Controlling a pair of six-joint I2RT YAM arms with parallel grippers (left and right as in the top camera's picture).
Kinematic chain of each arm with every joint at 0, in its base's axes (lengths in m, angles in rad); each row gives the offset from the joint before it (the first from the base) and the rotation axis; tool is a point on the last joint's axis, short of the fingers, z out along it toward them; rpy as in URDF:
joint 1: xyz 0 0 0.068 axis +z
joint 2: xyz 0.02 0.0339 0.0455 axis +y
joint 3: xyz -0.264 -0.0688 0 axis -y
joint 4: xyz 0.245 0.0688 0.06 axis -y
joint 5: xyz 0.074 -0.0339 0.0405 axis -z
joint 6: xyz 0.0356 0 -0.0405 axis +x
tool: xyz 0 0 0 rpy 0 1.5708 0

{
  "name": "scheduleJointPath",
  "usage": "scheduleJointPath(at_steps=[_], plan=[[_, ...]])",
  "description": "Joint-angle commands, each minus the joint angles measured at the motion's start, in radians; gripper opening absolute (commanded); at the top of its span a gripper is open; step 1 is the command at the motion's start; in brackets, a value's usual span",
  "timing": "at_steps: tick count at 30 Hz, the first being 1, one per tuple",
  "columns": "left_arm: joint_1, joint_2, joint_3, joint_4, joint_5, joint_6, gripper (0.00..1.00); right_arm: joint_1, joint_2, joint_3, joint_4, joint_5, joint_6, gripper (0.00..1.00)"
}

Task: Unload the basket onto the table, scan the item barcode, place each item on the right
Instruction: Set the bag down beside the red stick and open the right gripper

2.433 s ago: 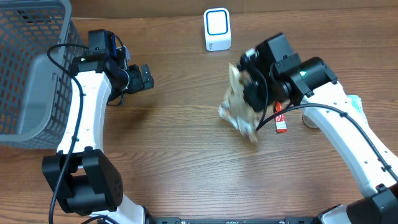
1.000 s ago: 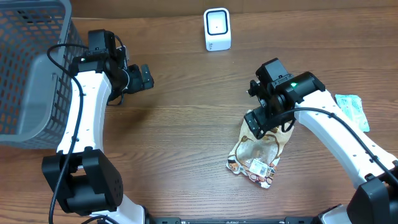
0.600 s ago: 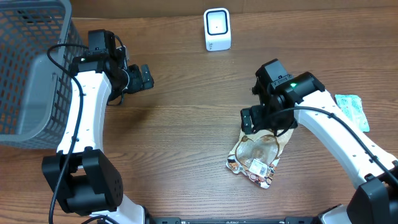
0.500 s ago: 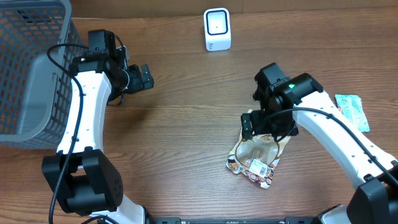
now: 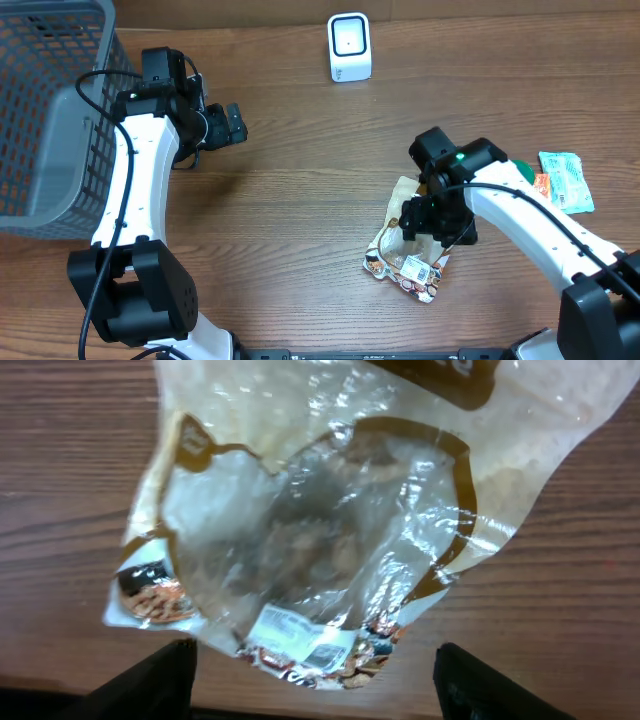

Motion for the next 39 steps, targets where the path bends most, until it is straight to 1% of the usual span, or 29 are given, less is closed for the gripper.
scheduleJointPath(at_steps=[1,6,9,13,15,18,19,22,26,27,28,34,39], plan=[[-0.005,-0.019,0.021,0.0,-0.003,-0.017,1.0,0.002,-0.006,-0.049,0.054,0.07,0.016,0.72],[-0.005,-0.019,0.021,0.0,-0.003,-0.017,1.0,0.002,-0.006,-0.11,0.158,0.173,0.016,0.64],[-0.005,-0.019,0.021,0.0,-0.003,-0.017,1.0,0.002,-0.006,-0.129,0.201,0.177,0.016,0.55],[-0.005,-0.019,0.021,0.0,-0.003,-0.017,1.0,0.002,-0.006,-0.139,0.217,0.151,0.017,0.49],[-0.005,-0.019,0.021,0.0,-0.003,-0.017,1.0,0.002,-0.006,-0.149,0.227,0.146,0.025,0.43],[-0.005,-0.019,0.021,0.0,-0.003,-0.017,1.0,0.002,-0.006,-0.175,0.261,0.147,0.069,0.4],[-0.005,-0.019,0.021,0.0,-0.003,-0.017,1.0,0.002,-0.006,-0.184,0.28,0.147,0.069,0.36],[-0.005,-0.018,0.021,0.0,-0.003,-0.017,1.0,0.002,-0.005,-0.201,0.328,0.158,0.068,0.34],[-0.005,-0.019,0.021,0.0,-0.003,-0.017,1.0,0.002,-0.004,-0.201,0.375,0.273,0.068,0.3],[-0.005,-0.019,0.021,0.0,-0.003,-0.017,1.0,0.002,-0.004,-0.201,0.389,0.304,0.067,0.26],[-0.005,-0.019,0.021,0.0,-0.003,-0.017,1.0,0.002,-0.004,-0.201,0.406,0.332,0.056,0.24],[-0.005,-0.019,0.021,0.0,-0.003,-0.017,1.0,0.002,-0.004,-0.201,0.498,0.377,-0.065,0.24],[-0.005,-0.019,0.021,0.0,-0.003,-0.017,1.0,0.002,-0.004,-0.2,0.521,0.452,-0.068,0.24]])
